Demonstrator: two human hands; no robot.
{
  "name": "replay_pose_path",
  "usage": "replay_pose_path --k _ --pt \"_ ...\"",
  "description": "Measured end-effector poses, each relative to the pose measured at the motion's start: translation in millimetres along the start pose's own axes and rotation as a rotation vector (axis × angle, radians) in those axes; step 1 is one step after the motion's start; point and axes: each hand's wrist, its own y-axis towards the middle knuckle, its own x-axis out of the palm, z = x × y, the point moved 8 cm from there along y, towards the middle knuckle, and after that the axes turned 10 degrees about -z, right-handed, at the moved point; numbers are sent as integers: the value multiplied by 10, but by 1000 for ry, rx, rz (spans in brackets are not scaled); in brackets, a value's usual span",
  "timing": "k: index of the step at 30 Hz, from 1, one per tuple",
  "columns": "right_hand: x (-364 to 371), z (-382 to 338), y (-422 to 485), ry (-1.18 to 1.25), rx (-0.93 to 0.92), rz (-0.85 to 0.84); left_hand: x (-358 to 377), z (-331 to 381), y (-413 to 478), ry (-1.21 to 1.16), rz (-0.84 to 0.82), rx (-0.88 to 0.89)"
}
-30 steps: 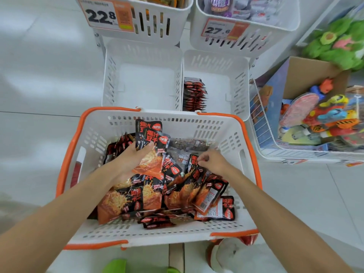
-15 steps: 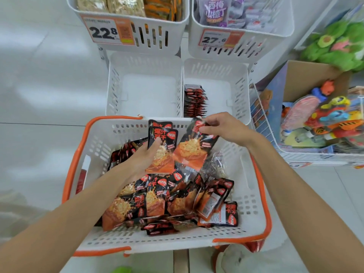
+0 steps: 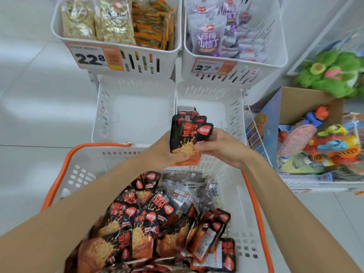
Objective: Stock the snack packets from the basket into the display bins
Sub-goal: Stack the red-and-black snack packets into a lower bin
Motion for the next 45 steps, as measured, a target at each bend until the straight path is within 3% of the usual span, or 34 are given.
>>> replay_pose_path --k 3,9,12,15,18,20,21,25,34,39,42,45 --pt "-446 -204 45 -185 -77 120 -165 151 340 52 -7 59" --pt "-1369 -238 342 -491 -243 571 -787 -149 927 62 341 -28" --pt "-1586 -85 681 -618 -327 685 -957 -315 1089 18 446 -61" --pt "-1593 62 1167 -583 -416 564 -1027 -504 1207 -2 477 -100" --pt "-1518 424 1617 -481 -143 214 -1058 -645 1283 -39 474 -112" --pt "-1517 611 1655 -365 23 94 -1098 -717 1316 -73 484 -114" --pt "-1530 635 1653 -333 19 84 -1113 -742 1335 -92 487 -114" --pt "-1483 564 1732 -411 -74 111 -1104 -768 1400 -131 492 -86" --pt "-1441 586 1769 -323 -24 206 -1076 -763 1414 -119 532 -76" --pt "-1306 219 1411 -399 -170 371 -1045 -740 1226 -108 518 -121" --pt "-1093 162 1077 -417 -99 452 -963 -600 895 -88 517 -99" --pt "-801 80 693 -587 -141 542 -788 -425 578 -68 438 -45"
